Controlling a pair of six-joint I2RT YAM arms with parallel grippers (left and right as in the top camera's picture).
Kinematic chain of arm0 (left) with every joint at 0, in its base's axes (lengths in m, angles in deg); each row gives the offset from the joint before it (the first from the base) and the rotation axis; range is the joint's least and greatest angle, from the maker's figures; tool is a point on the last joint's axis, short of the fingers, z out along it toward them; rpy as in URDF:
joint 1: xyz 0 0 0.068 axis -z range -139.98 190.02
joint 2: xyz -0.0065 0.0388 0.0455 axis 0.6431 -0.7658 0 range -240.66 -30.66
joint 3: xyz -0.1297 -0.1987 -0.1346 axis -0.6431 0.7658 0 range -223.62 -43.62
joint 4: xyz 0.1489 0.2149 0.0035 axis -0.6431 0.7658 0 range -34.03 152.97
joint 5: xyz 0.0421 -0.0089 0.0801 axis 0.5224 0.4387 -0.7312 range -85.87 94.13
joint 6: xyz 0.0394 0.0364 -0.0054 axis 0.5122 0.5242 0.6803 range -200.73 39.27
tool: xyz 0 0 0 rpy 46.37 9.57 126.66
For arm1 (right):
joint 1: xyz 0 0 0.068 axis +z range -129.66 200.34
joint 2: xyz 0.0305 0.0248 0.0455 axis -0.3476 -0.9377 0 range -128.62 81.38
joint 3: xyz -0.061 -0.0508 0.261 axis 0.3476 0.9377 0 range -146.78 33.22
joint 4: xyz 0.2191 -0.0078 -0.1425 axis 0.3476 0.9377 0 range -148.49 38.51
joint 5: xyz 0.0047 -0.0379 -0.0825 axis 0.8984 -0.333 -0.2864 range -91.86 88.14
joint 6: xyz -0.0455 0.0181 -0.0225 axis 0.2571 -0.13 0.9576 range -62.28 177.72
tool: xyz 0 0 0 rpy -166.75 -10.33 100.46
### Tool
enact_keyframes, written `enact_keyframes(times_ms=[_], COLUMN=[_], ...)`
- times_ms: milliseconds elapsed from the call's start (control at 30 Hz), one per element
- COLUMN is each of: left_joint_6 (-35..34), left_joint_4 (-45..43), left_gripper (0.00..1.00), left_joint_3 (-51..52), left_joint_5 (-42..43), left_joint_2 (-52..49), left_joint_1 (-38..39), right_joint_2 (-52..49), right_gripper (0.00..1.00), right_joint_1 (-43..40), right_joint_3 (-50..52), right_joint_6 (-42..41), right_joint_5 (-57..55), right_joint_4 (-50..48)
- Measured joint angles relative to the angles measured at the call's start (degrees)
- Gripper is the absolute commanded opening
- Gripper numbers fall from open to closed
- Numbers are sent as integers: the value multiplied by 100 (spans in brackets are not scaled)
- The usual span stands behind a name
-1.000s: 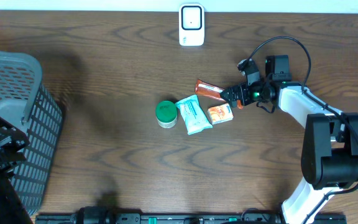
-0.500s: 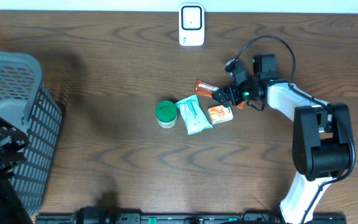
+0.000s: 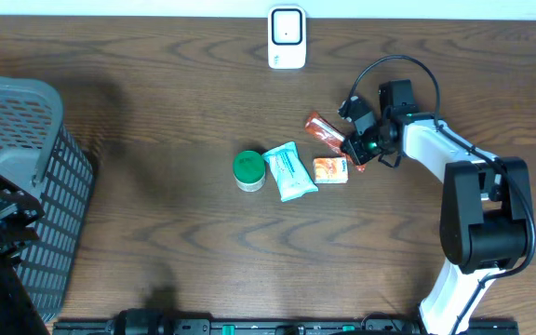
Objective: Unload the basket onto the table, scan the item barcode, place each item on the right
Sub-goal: 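Lift the Top bar with the right gripper and turn it upright, then bring the Top bar's barcode to the white scanner with the right gripper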
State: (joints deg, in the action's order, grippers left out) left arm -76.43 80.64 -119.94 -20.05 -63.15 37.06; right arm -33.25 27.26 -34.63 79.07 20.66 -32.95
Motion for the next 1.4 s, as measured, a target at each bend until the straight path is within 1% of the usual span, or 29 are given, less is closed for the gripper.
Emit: enact_keyframes(times_ms=[167, 300, 400, 467, 567, 700, 867, 1033, 1167, 1233, 1267, 1300, 1400], left_joint_6=[0, 0, 0, 0, 0, 0, 0, 0, 0, 0, 0, 0, 0], left_joint_4=[0, 0, 2, 2, 2, 0, 2, 0, 2, 2, 2, 2, 0], left_gripper=[90, 90, 90, 90, 90, 90, 90, 90, 90, 90, 90, 90, 90], left_joint_3=[0, 0, 0, 0, 0, 0, 0, 0, 0, 0, 0, 0, 0], left_joint_5=[0, 0, 0, 0, 0, 0, 0, 0, 0, 0, 0, 0, 0], left_joint_2=[0, 0, 0, 0, 0, 0, 0, 0, 4, 11, 15, 20, 31], left_joint_1=[0, 0, 0, 0, 0, 0, 0, 0, 0, 0, 0, 0, 0], right_joint_2=[-7, 11, 201, 527, 1285, 2516, 3434, 3877, 4033, 4006, 3956, 3923, 3630], right_gripper=[1, 1, 1, 1, 1, 1, 1, 1, 1, 2, 1, 1, 1], right_joint_1=[-55, -55, -52, -52, -61, -81, -79, -68, 142, 361, 522, 595, 981], right_joint_3=[-22, -70, -70, -72, -107, -269, -302, -302, -302, -299, -297, -297, -295], right_joint_6=[-103, -229, -289, -315, -476, -813, -861, -828, -833, -935, -1038, -1075, -1213], right_joint_5=[328, 772, 1255, 1598, 2133, 2734, 2924, 2605, 1794, 1167, 699, 498, -553], right_joint_4=[136, 763, 1333, 1534, 1652, 1971, 2608, 2885, 2861, 2627, 2343, 2212, 1342])
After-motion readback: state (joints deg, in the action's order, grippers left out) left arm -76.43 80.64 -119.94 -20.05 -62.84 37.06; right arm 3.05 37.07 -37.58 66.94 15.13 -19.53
